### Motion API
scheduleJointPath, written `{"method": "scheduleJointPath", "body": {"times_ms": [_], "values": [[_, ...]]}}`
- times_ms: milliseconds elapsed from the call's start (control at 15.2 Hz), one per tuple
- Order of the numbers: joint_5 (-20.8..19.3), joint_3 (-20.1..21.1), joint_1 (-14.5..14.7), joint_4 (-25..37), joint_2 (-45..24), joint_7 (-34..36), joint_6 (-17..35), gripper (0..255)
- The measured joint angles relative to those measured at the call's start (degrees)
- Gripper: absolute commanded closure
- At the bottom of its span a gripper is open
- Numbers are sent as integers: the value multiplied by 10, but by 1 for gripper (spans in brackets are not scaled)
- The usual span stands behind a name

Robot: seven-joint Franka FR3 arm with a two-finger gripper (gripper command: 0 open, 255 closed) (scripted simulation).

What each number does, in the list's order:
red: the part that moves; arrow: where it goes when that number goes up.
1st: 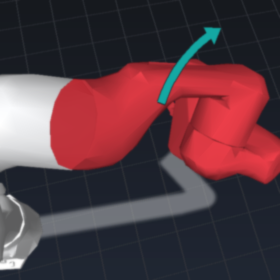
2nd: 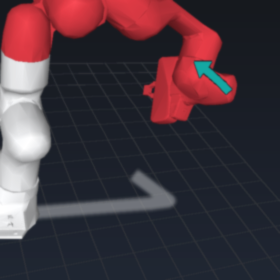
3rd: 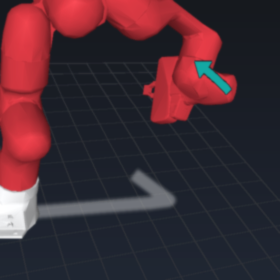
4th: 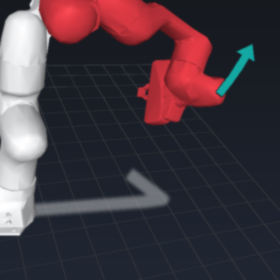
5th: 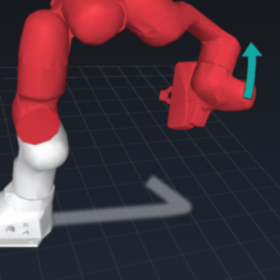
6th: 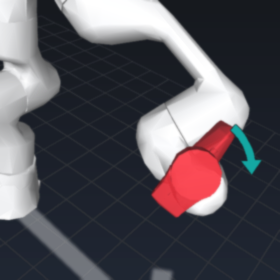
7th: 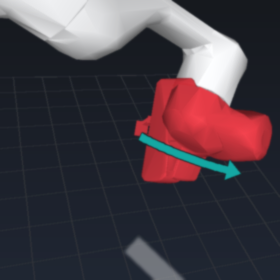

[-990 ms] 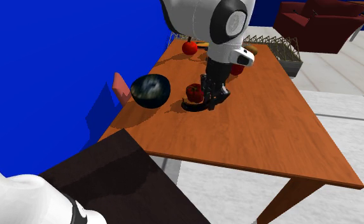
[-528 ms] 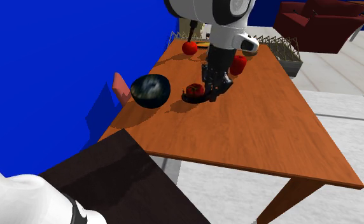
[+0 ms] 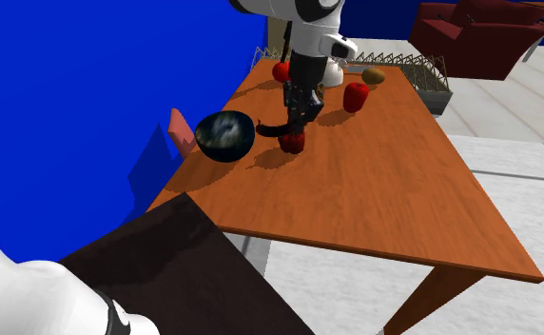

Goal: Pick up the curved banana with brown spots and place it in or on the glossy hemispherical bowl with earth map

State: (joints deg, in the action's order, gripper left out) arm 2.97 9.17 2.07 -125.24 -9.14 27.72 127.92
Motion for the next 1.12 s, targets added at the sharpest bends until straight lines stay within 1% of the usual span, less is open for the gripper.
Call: {"method": "scheduleJointPath", "body": {"times_ms": [132,660,1122], "values": [[-1,10,15,10,-9,25,0,255],[-16,45,80,101,-77,133,-18,255],[-40,63,148,223,-161,225,-51,255]]}}
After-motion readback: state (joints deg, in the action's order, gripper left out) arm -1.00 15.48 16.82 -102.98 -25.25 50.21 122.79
